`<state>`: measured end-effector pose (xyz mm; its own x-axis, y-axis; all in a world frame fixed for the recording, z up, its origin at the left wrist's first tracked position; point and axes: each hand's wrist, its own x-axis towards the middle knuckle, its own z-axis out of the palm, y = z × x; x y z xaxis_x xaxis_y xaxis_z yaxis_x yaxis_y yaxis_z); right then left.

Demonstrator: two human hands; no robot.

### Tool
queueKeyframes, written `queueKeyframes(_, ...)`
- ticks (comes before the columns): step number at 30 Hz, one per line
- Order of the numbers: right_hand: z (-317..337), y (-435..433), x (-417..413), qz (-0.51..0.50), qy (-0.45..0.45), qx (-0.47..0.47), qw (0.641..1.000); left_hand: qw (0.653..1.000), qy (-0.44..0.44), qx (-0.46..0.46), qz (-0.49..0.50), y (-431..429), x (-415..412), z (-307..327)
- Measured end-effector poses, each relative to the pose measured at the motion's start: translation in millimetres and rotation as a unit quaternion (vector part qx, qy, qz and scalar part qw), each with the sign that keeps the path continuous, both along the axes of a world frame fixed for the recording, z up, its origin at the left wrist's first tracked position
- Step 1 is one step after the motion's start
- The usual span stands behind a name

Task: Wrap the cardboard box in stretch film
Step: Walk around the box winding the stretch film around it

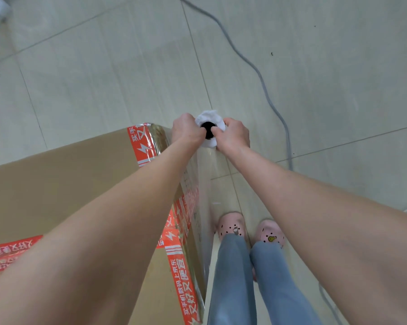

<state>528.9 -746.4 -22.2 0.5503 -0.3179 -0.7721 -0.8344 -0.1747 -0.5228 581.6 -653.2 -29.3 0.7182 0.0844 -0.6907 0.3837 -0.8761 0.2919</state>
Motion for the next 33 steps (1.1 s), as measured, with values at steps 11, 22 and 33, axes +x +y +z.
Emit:
queueKeyframes(11, 3.3, 0.8, -4.4, 0.007, 0.021, 0.012, 1.000, 0.983, 0.038, 0.040, -0.175, -4.8, 3.9, 7.5)
queueKeyframes(22, 5.6, -14.7, 37.5, 0.081, 0.056, 0.002, 0.995, 0.970, 0.054, 0.066, -0.226, -18.8, 40.7, 13.3)
queueKeyframes(33, 10.6, -3.6, 69.4, 0.124, 0.068, 0.057, 0.988, 0.965, 0.062, 0.122, -0.225, -1.9, 61.2, 28.5)
